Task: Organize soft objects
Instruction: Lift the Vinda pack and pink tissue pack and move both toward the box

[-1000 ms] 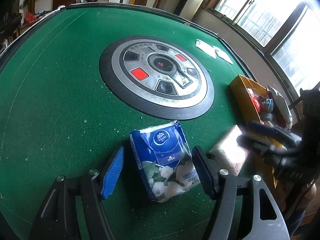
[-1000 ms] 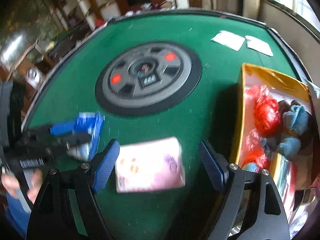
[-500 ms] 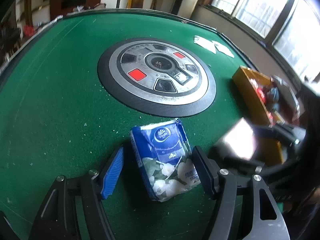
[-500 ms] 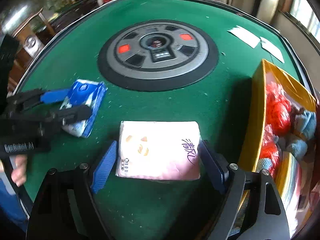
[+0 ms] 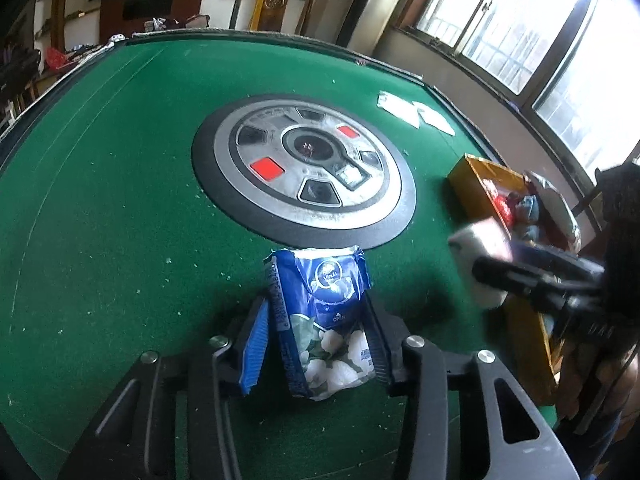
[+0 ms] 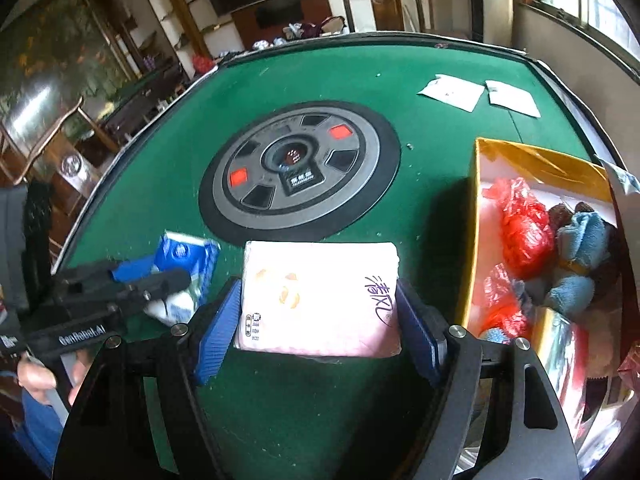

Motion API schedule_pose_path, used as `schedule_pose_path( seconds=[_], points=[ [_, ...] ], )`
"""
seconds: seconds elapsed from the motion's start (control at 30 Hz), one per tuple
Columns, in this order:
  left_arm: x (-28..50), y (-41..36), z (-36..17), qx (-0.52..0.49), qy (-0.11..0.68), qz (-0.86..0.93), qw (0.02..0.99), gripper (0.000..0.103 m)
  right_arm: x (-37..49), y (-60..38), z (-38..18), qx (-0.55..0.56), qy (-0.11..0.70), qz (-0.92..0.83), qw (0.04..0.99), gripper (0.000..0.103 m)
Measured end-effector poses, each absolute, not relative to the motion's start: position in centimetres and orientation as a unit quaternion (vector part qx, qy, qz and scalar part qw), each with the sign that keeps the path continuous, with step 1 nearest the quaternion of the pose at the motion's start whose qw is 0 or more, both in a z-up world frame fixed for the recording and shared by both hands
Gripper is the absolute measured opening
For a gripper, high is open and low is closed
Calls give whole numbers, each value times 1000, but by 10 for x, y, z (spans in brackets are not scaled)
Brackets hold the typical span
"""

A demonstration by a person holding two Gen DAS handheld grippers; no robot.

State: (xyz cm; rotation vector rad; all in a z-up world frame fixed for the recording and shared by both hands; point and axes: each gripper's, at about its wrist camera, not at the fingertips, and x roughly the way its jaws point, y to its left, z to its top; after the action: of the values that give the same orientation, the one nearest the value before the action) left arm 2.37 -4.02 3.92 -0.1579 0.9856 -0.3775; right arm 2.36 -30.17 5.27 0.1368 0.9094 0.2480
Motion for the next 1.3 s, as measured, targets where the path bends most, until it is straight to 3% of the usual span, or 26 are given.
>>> schedule_pose_path(
  seconds=[0.5, 0.83, 0.93, 1.0, 1.13, 1.3],
  points=[
    [25, -52, 31, -70, 495, -191, 844, 58, 22, -303, 54, 71, 436, 119, 889, 75],
    [9, -86, 25, 50, 465, -166, 868, 66, 21, -304, 55, 72, 433, 120, 891, 76],
    [6, -87, 24, 68, 454, -147, 876, 57, 21, -304, 55, 72, 432, 119, 891, 75],
    [6, -82, 26, 61, 450, -148, 879, 33, 21, -304, 55, 72, 430, 119, 892, 75],
    [11, -73, 28, 32, 454, -152, 878, 22, 21, -305, 55, 73, 429, 119, 892, 75],
    [7, -68, 36, 13, 439, -157, 885, 22, 21, -306, 57, 74, 423, 116, 895, 75]
  ],
)
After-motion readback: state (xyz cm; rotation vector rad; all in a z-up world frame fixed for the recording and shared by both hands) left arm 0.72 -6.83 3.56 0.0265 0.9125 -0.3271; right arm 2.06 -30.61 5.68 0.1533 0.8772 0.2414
